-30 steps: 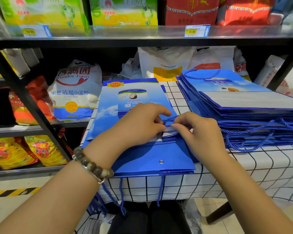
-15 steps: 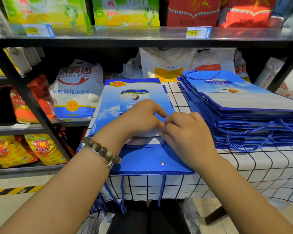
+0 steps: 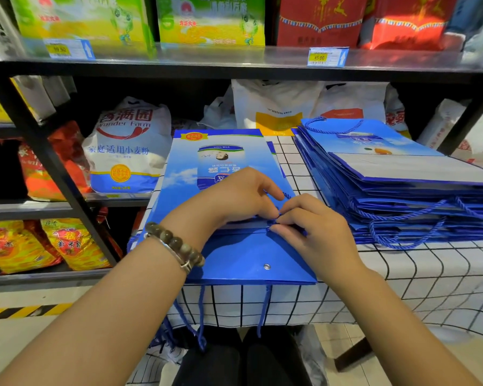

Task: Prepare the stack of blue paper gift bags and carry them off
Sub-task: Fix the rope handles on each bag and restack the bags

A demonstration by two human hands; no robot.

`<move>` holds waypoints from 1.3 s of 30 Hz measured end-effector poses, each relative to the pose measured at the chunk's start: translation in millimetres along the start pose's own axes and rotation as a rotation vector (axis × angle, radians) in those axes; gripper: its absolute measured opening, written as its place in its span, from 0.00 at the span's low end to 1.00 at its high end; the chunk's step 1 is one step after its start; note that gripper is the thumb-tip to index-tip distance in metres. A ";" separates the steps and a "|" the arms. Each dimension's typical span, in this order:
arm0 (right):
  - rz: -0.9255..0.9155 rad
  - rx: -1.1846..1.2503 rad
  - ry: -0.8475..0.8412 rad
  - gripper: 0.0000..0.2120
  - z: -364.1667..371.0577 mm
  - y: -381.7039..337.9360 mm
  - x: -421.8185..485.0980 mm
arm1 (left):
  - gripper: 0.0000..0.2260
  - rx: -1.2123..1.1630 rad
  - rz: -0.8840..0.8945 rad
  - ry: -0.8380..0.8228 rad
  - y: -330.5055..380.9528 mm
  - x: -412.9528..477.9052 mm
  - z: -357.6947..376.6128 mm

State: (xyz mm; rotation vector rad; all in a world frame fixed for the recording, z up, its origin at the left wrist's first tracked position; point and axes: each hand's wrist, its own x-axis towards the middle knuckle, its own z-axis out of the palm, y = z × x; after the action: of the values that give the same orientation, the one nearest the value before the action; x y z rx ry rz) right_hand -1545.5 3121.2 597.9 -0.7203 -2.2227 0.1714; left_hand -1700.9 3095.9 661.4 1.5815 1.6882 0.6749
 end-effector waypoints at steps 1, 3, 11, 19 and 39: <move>0.032 0.019 -0.027 0.10 -2.1 -2.9 0.4 | 0.12 0.020 0.001 0.014 -0.4 1.7 1.3; 0.140 0.021 -0.079 0.11 -6.5 -8.1 1.5 | 0.10 0.028 -0.008 0.054 -4.2 6.2 4.1; 0.215 -0.098 -0.283 0.15 -14.9 -15.5 8.5 | 0.11 0.094 0.021 0.336 -15.6 5.8 1.4; -0.112 -0.322 -0.261 0.24 -14.6 -2.3 19.5 | 0.09 0.287 0.084 0.196 -16.2 -26.0 -4.7; 0.213 0.393 -0.341 0.54 -7.3 -66.7 63.5 | 0.08 -0.378 0.437 0.996 31.6 -43.2 -9.6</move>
State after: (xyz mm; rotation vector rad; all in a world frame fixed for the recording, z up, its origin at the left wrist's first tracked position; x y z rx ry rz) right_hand -1603.8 3099.8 666.2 -0.7458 -2.3182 0.8684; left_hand -1689.4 3057.7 698.3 1.4100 1.6589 2.1318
